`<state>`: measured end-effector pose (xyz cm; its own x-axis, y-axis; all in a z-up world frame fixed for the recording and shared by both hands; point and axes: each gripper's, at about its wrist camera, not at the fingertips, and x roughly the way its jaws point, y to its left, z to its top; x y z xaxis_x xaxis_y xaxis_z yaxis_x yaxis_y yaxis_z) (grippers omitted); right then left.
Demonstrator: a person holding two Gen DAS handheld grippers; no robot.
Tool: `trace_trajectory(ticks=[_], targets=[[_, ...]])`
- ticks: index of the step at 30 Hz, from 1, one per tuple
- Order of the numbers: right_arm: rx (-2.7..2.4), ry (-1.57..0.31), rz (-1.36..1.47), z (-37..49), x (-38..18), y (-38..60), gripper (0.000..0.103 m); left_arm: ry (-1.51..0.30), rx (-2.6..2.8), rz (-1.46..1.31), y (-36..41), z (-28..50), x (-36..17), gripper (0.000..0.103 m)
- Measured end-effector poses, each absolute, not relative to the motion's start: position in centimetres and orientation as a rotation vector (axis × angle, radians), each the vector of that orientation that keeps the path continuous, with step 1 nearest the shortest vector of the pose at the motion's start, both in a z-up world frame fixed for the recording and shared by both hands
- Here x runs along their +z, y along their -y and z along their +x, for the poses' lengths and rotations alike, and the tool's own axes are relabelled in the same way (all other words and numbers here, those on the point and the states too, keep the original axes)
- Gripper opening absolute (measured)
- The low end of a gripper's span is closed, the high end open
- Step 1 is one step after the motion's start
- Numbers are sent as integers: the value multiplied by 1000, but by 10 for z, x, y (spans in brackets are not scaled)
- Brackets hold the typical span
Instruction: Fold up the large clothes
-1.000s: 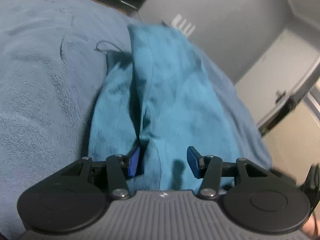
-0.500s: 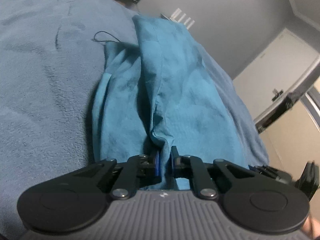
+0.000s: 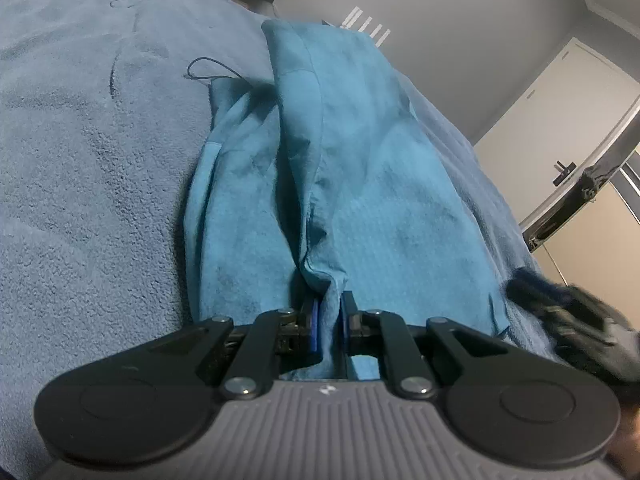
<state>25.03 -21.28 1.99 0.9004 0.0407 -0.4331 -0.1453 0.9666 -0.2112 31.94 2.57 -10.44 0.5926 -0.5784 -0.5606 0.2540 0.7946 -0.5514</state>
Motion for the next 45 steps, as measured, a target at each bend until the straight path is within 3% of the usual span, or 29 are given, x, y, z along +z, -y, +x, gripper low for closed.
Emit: trace_trajectory(ticks=[3, 11, 19, 22, 24, 26, 28, 31, 33, 38, 45], targets=[[52, -583, -266, 275, -7, 215, 35, -809, -498, -435, -24, 319, -106, 7], [-35, -461, -188, 308, 23, 204, 37, -811, -495, -434, -25, 320, -105, 7], [-100, -498, -56, 431, 24, 180, 38, -834, -531, -428, -25, 331, -110, 7], [-67, -531, -82, 469, 18, 157, 25, -862, -545, -450, -29, 336, -115, 7], [-36, -532, -99, 486, 15, 142, 23, -873, -557, -461, -32, 340, -116, 7], [-9, -537, -139, 500, 10, 126, 10, -878, -566, -466, -33, 344, -117, 7], [44, -556, -132, 510, 6, 114, 8, -882, -573, -467, -34, 347, -118, 7], [131, -606, -159, 521, -2, 93, 18, -883, -577, -451, -32, 351, -117, 7], [189, -607, -180, 522, 2, 86, 17, -885, -581, -454, -32, 351, -117, 7], [88, -394, -31, 513, 47, 122, 36, -883, -579, -428, -29, 354, -115, 7], [-278, -476, 5, 551, 54, 171, 39, -883, -575, -413, -24, 358, -116, 7]])
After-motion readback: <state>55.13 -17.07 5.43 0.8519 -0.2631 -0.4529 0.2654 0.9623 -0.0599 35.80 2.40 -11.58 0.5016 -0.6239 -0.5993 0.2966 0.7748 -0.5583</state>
